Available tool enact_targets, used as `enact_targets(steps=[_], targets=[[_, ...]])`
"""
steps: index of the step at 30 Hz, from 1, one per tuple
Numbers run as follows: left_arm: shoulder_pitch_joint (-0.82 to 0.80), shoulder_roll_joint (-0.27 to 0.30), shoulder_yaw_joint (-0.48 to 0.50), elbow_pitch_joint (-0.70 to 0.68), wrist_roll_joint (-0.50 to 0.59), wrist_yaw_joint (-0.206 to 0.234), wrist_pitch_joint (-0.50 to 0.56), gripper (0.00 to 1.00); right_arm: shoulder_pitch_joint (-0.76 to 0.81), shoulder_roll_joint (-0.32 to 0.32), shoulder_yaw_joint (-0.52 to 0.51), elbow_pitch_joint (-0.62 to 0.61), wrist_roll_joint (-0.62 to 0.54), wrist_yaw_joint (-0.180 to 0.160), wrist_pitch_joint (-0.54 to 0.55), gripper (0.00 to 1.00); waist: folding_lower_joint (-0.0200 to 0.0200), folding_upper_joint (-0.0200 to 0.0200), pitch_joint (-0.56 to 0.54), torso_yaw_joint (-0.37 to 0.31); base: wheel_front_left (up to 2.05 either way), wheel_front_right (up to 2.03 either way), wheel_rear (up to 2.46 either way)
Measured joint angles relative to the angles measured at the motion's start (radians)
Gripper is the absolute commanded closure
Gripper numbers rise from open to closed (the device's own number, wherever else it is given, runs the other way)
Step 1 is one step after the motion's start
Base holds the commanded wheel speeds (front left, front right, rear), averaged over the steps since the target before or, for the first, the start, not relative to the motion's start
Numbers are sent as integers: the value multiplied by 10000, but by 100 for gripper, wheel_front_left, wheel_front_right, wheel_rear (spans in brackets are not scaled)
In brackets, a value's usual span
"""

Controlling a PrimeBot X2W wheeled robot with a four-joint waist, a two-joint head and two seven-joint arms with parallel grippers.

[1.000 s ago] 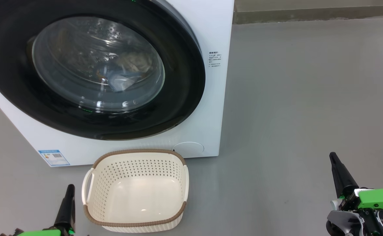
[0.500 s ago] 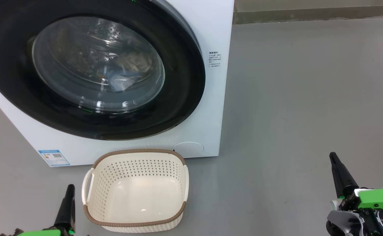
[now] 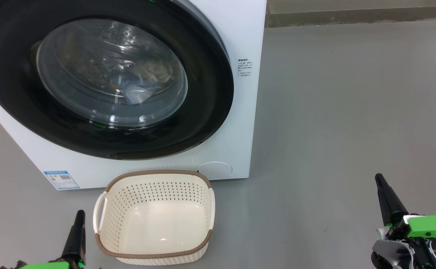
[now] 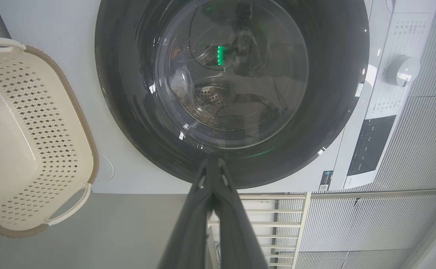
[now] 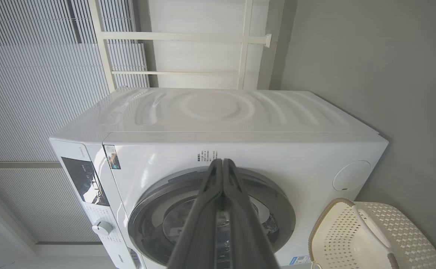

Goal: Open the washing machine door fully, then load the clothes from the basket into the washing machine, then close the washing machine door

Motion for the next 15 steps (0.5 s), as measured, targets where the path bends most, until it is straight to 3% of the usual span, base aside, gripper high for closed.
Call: enact_targets(steps=[15], targets=[[0,0,0,0,0,0,0,100,0,0,-8,0,0,0,0,100,0,0,0,0,0,0,0]])
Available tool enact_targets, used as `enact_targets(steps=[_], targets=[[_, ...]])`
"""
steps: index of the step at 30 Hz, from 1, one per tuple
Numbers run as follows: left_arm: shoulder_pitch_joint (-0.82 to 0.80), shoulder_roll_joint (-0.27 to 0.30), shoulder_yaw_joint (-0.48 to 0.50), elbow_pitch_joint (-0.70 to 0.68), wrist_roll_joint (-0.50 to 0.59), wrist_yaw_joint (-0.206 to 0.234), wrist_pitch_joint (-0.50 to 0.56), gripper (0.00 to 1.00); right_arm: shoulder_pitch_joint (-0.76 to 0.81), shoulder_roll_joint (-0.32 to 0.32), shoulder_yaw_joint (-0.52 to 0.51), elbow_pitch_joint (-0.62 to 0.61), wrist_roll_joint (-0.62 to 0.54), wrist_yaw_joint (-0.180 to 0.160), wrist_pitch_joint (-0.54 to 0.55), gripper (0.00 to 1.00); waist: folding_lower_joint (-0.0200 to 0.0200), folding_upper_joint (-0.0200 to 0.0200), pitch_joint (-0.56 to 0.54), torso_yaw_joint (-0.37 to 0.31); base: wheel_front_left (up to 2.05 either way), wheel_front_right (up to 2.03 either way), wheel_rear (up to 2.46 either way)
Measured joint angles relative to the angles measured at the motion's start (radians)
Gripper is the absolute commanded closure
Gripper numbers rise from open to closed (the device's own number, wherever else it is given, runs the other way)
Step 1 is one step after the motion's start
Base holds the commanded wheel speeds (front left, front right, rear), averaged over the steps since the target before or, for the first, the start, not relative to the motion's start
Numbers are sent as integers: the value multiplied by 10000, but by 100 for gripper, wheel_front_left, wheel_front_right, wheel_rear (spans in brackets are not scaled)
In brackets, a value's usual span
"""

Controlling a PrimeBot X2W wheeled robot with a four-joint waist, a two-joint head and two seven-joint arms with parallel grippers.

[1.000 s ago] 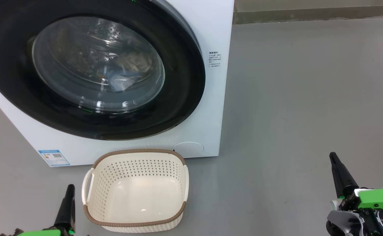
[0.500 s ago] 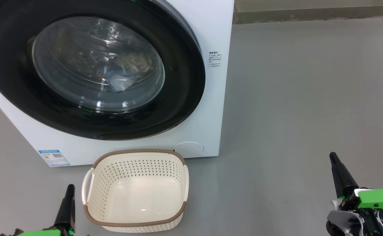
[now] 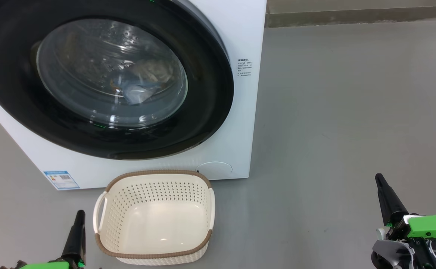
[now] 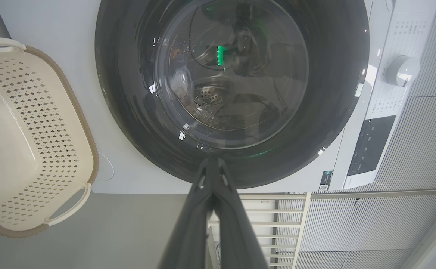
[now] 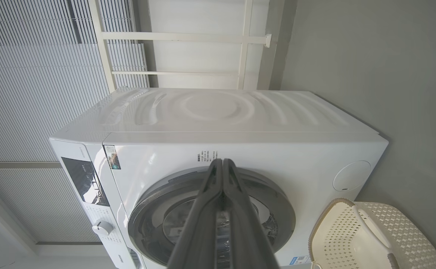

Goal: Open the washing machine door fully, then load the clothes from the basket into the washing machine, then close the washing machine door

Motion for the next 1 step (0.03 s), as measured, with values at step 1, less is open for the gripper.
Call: enact_targets(steps=[1], targets=[[0,0,0,0,0,0,0,100,0,2,0,0,0,0,0,100,0,0,0,0,0,0,0]])
